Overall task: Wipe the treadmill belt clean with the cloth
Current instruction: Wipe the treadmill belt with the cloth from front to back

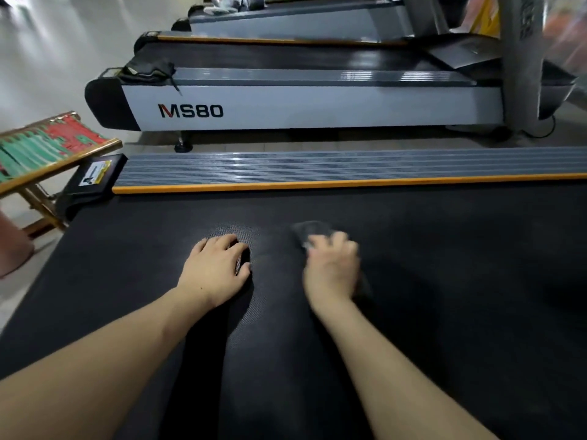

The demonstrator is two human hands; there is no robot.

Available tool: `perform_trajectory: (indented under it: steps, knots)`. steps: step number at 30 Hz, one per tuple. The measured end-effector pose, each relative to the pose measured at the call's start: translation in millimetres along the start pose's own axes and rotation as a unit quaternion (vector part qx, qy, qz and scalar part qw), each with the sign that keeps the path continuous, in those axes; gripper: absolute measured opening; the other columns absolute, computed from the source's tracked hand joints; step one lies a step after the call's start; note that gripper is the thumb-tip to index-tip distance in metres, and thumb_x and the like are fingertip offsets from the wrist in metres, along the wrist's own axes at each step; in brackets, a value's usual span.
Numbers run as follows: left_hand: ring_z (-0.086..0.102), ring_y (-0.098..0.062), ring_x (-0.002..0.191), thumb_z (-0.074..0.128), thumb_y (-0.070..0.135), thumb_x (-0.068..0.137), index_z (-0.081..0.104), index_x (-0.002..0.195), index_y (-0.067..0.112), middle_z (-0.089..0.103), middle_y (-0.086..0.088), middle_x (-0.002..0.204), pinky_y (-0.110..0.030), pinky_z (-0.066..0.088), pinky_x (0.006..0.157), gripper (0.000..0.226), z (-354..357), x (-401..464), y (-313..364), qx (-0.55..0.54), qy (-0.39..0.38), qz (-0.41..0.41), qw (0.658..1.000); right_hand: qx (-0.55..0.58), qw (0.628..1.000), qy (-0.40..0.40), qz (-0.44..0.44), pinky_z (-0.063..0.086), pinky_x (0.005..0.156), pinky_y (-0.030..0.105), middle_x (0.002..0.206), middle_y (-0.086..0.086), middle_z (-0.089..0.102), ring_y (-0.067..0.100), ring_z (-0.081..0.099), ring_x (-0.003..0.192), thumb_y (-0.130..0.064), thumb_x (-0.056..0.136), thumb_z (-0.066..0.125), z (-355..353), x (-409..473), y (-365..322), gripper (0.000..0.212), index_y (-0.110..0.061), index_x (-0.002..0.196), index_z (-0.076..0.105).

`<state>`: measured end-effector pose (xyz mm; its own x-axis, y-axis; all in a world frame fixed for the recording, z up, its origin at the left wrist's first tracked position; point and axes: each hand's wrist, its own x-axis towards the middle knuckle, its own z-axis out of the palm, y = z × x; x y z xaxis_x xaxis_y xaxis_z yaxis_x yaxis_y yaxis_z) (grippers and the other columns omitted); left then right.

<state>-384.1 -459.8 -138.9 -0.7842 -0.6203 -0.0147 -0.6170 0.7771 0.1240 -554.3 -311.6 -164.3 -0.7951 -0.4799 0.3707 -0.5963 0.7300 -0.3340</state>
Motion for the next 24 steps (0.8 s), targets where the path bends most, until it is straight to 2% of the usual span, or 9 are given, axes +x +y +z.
perform_trajectory:
  steps: [3, 6, 8, 11, 15, 17, 20, 22, 24]
  knots:
    - [0.041, -0.02, 0.134, 0.043, 0.056, 0.098, 0.053, 0.137, 0.035, 0.046, 0.007, 0.144, -0.042, 0.035, 0.112, 0.045, -16, -41, 9, -0.016, -0.053, -0.056, 0.997, 0.074, 0.981, -0.076, -0.162, 0.041, 0.073, 0.037, 0.104, 0.001, 0.053, 0.025, 0.046, 0.092, -0.038, 0.092, 0.059, 2, -21, -39, 0.017, -0.031, 0.105, 0.068]
    - [0.032, -0.015, 0.143, 0.046, 0.063, 0.095, 0.042, 0.146, 0.042, 0.035, 0.013, 0.155, -0.04, 0.034, 0.115, 0.056, -21, -91, 13, -0.004, -0.079, -0.05, 0.996, 0.058, 0.972, -0.057, -0.221, 0.045, 0.066, 0.037, 0.098, 0.0, 0.055, 0.027, 0.05, 0.086, -0.038, 0.09, 0.061, -11, -6, 8, 0.018, -0.033, 0.105, 0.069]
    - [0.028, -0.012, 0.148, 0.047, 0.071, 0.091, 0.034, 0.151, 0.043, 0.029, 0.015, 0.16, -0.038, 0.029, 0.118, 0.068, -26, -106, 15, -0.011, -0.088, -0.049, 0.995, 0.023, 0.987, -0.022, -0.155, 0.047, 0.063, 0.039, 0.099, 0.002, 0.056, 0.03, 0.051, 0.084, -0.038, 0.091, 0.061, -21, 7, 57, 0.018, -0.031, 0.104, 0.07]
    - [0.018, -0.011, 0.153, 0.055, 0.084, 0.077, 0.02, 0.157, 0.045, 0.016, 0.016, 0.167, -0.042, 0.026, 0.122, 0.095, -31, -105, 28, -0.053, -0.129, -0.056, 0.989, -0.016, 1.0, -0.009, -0.009, 0.046, 0.073, 0.042, 0.105, 0.004, 0.055, 0.03, 0.047, 0.089, -0.034, 0.094, 0.059, -43, 14, 110, 0.022, -0.026, 0.112, 0.069]
    - [-0.007, -0.019, 0.157, 0.068, 0.083, 0.067, 0.008, 0.159, 0.046, -0.006, 0.014, 0.169, -0.055, 0.017, 0.123, 0.116, -27, -99, 46, -0.062, -0.209, -0.071, 0.973, -0.018, 0.994, -0.003, 0.109, 0.043, 0.077, 0.043, 0.113, 0.008, 0.053, 0.033, 0.046, 0.093, -0.034, 0.094, 0.057, -32, 5, 68, 0.019, -0.025, 0.107, 0.069]
    - [-0.011, -0.021, 0.156, 0.067, 0.081, 0.069, 0.007, 0.159, 0.045, -0.01, 0.012, 0.169, -0.058, 0.013, 0.122, 0.115, -22, -100, 47, -0.055, -0.204, -0.073, 0.975, 0.033, 0.999, -0.008, 0.043, 0.044, 0.07, 0.04, 0.107, 0.007, 0.056, 0.033, 0.048, 0.088, -0.037, 0.09, 0.061, -19, -14, 18, 0.017, -0.027, 0.1, 0.071]
    - [-0.011, -0.022, 0.156, 0.066, 0.08, 0.071, 0.006, 0.16, 0.044, -0.011, 0.01, 0.169, -0.059, 0.012, 0.121, 0.113, -21, -100, 45, -0.049, -0.199, -0.074, 0.976, 0.106, 0.983, -0.063, -0.136, 0.043, 0.07, 0.036, 0.101, -0.003, 0.057, 0.024, 0.047, 0.088, -0.038, 0.09, 0.063, -13, -50, -27, 0.016, -0.034, 0.103, 0.071]
    - [-0.011, -0.021, 0.156, 0.065, 0.081, 0.071, 0.006, 0.16, 0.044, -0.012, 0.011, 0.169, -0.06, 0.013, 0.121, 0.113, -21, -101, 44, -0.047, -0.206, -0.071, 0.975, 0.125, 0.967, -0.08, -0.206, 0.044, 0.071, 0.034, 0.099, -0.005, 0.056, 0.022, 0.047, 0.087, -0.039, 0.091, 0.062, -21, -47, -11, 0.018, -0.036, 0.107, 0.071]
    - [-0.011, -0.021, 0.156, 0.064, 0.082, 0.071, 0.005, 0.16, 0.045, -0.012, 0.012, 0.169, -0.06, 0.013, 0.121, 0.113, -19, -102, 43, -0.051, -0.202, -0.072, 0.975, 0.088, 0.975, -0.044, -0.199, 0.047, 0.067, 0.037, 0.097, -0.004, 0.058, 0.024, 0.048, 0.083, -0.04, 0.09, 0.063, -28, -30, 32, 0.019, -0.035, 0.107, 0.071]
